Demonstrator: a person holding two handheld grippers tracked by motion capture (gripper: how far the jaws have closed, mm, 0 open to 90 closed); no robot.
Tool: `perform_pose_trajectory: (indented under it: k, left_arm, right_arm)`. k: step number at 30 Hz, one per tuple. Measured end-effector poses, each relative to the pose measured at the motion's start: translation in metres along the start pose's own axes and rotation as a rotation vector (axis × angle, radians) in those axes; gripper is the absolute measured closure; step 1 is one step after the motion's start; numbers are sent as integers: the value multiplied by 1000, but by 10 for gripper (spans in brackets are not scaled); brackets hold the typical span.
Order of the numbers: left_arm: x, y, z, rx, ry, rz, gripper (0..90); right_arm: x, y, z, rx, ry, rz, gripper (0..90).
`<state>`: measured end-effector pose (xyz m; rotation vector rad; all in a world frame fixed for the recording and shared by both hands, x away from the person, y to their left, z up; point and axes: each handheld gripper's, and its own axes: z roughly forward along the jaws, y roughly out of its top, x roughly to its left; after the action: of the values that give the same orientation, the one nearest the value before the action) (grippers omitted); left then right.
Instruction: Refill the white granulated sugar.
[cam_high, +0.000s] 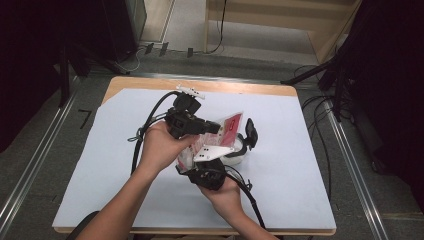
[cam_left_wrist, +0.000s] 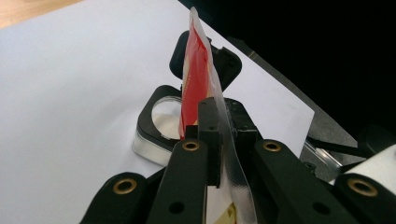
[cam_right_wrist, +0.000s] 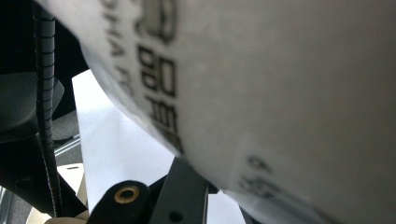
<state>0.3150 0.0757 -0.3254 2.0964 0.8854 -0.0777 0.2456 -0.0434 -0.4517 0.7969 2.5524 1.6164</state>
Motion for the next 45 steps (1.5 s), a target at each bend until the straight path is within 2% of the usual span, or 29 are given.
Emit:
perform_pose_trajectory:
  k: [9, 18, 19, 21, 25, 37, 45]
  left_arm:
    - [3, -4, -4, 24, 4, -8, 872]
    - [8, -7, -7, 34, -19, -27, 870]
    - [9, -8, -7, 36, -28, -34, 870]
    - [9, -8, -7, 51, -21, -26, 866]
    - [12, -10, -7, 55, -41, -44, 878]
    - [14, -16, -11, 61, -39, -21, 899]
    - [19, -21, -14, 69, -67, -20, 900]
  right_arm:
    - [0, -5, 3, 13, 7, -10, 900]
    - [-1, -10, 6, 25, 13, -6, 900]
    - [-1, -11, 6, 24, 13, -5, 900]
    - [-3, -11, 4, 16, 17, 2, 900]
    - [-5, -10, 2, 7, 12, 9, 900]
    - [-13, -15, -1, 13, 1, 31, 900]
    - [-18, -19, -4, 20, -27, 22, 900]
